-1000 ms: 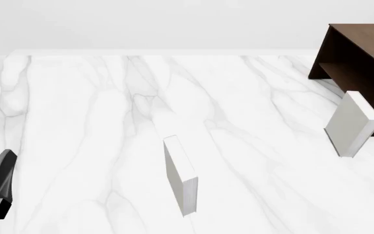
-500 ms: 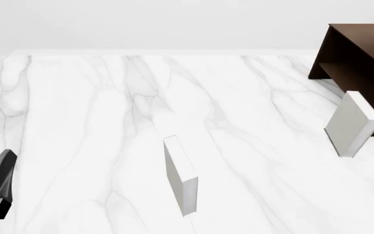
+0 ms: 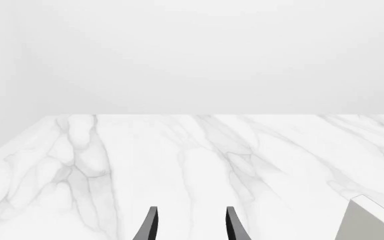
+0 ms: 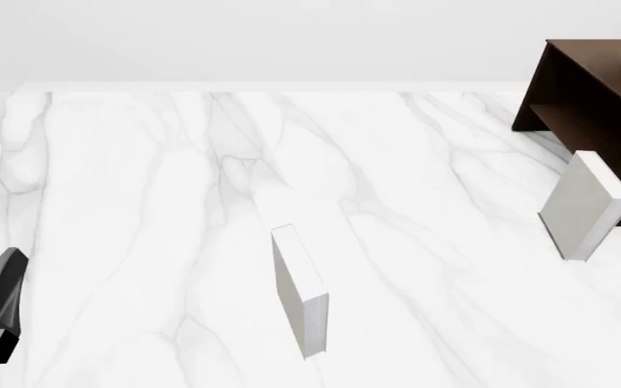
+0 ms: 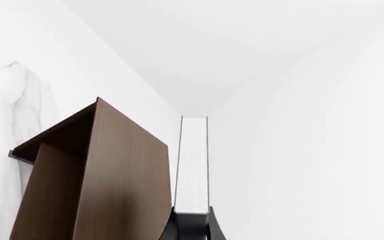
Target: Pick up the book on the left and place it on top of the shelf.
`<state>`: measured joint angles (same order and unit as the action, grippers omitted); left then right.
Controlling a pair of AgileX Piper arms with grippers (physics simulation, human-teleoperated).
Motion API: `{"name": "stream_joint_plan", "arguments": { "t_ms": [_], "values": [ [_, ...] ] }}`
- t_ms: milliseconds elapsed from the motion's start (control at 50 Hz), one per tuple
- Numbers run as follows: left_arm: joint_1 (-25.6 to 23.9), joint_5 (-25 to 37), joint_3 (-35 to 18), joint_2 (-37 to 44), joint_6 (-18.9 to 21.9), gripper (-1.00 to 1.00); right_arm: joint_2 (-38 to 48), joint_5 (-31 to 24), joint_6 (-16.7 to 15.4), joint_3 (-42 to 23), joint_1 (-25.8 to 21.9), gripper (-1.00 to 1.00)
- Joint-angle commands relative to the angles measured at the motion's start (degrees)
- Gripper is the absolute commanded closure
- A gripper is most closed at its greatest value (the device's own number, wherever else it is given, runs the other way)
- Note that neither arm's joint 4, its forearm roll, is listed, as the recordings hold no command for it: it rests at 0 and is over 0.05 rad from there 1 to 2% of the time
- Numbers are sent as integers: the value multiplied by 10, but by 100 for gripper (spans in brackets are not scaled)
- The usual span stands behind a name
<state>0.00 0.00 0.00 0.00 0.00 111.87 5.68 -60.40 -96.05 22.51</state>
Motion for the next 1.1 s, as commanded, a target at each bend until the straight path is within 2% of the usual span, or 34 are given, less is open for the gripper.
{"name": "stream_joint_plan", "arguments": {
  "t_ms": [20,120,320,820,1100],
  "values": [
    [0,0,0,0,0,-100,18,5,4,-29,9,100],
    [0,0,0,0,0,-100,31,-3,11,-47,9,100],
    [0,0,0,0,0,-100,51,-5,6,-66,7,100],
    [0,0,0,0,0,-100,73,4,1,-65,16,100],
    [0,0,0,0,0,-100,70,-9,19,-58,11,100]
  ]
}}
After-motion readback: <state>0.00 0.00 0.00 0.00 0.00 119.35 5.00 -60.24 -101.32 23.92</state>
